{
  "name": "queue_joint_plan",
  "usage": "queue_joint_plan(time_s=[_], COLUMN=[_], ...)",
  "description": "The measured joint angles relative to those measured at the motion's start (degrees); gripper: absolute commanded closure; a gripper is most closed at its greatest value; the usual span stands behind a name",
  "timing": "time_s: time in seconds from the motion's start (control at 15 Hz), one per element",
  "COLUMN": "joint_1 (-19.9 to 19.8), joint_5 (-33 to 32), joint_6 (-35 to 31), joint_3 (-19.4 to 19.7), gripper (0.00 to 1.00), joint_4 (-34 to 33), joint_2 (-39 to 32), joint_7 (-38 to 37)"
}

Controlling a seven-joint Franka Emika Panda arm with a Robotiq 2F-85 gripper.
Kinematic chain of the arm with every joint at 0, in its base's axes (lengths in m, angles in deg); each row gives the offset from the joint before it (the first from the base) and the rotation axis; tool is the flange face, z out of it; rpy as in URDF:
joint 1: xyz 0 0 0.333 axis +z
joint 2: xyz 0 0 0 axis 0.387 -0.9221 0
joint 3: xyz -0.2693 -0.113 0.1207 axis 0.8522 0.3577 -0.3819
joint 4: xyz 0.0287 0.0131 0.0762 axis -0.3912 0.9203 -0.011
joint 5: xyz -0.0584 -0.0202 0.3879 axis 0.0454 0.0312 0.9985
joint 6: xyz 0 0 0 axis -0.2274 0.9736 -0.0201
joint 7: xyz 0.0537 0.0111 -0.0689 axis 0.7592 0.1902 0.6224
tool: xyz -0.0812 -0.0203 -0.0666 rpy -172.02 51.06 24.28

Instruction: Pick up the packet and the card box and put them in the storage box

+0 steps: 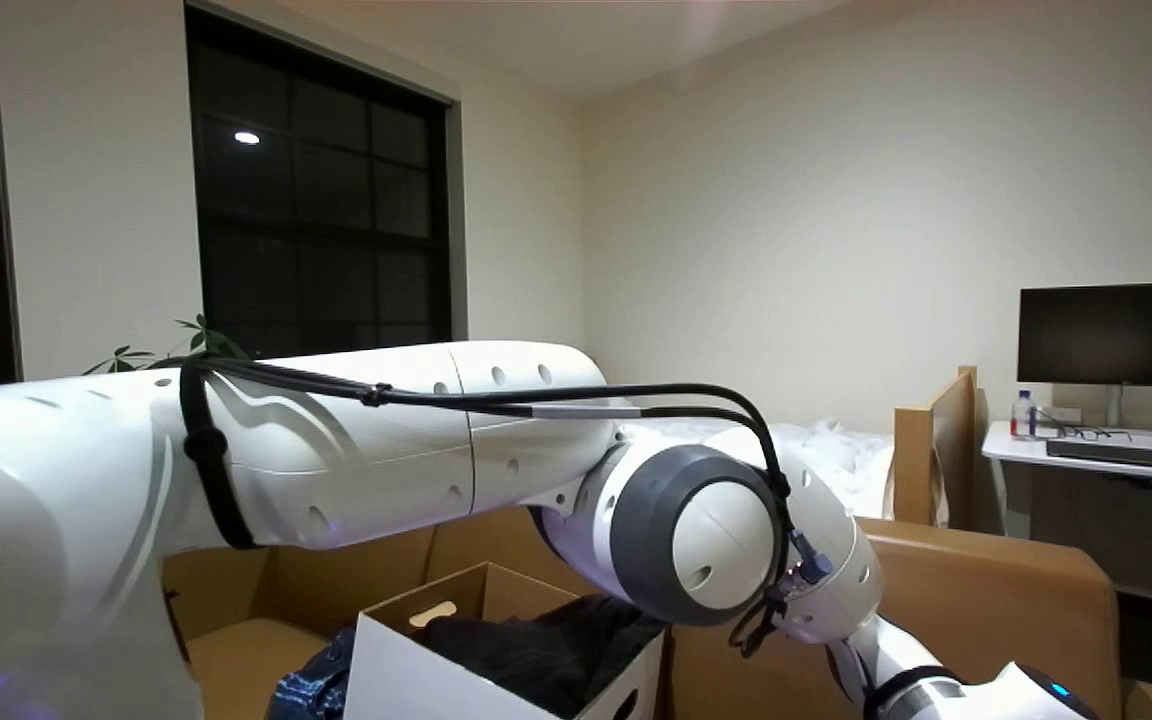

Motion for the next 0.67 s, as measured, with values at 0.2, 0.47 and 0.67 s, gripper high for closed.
queue_joint_plan(time_s=[0.2,0.47,0.67], joint_1=[0.25,1.77,1.68], joint_5=[-0.02,-0.88,-6.62], joint_6=[-4.11,-3.95,-1.47], joint_3=[1.11,3.43,2.78], gripper=[0.00,0.00,0.00], joint_4=[0.93,2.72,3.42], joint_2=[-0.04,-0.12,-0.18], joint_7=[-8.02,-19.46,-27.13])
